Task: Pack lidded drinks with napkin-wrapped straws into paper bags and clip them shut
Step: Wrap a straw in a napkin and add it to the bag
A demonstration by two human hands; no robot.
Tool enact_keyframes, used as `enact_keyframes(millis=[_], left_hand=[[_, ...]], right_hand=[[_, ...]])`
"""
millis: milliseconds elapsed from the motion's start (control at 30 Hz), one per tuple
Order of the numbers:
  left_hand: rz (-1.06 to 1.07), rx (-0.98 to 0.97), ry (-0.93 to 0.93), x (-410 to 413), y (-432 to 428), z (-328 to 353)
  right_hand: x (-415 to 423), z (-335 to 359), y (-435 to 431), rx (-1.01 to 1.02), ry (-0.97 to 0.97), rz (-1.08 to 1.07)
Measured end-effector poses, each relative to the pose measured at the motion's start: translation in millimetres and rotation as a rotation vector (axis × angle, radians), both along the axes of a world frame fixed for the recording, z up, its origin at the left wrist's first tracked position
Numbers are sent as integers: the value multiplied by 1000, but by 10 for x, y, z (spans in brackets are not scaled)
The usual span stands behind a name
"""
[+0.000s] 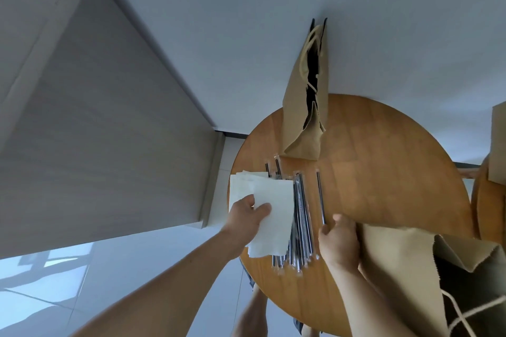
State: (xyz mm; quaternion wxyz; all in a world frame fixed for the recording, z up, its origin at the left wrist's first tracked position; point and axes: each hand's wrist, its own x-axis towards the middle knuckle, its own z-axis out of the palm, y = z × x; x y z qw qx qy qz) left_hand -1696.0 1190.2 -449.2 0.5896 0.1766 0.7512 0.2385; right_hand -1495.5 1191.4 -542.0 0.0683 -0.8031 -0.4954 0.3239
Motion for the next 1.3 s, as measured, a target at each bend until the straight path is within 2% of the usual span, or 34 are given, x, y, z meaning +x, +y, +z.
enact_keyframes(millis=[167,267,333,433,533,733,933,1133,1233,1300], left_hand=[[-100,32,135,56,-25,0],[-125,30,214,81,0,67],[-103,44,210,130,40,156],[-41,91,159,268,131,391],[29,163,83,445,205,706],[12,312,-20,838,185,1311],[-78,417,-33,1080,4,1658],[-101,539,-58,1234,-50,2069],[-189,588,-190,1338,-52,2365],[-233,608,-282,1429,-43,2548]], right_hand=[[39,-95,49,-157,-49,113],[-23,95,75,-56,23,87],[-69,355,63,73,165,26],[-85,851,-14,213,506,-5],[-37,1302,-108,227,649,55],[253,1873,-157,271,567,124],[535,2172,-294,309,567,193],[778,2731,-258,414,648,116],[1025,3134,-106,388,799,240],[1182,3349,-20,364,833,335]])
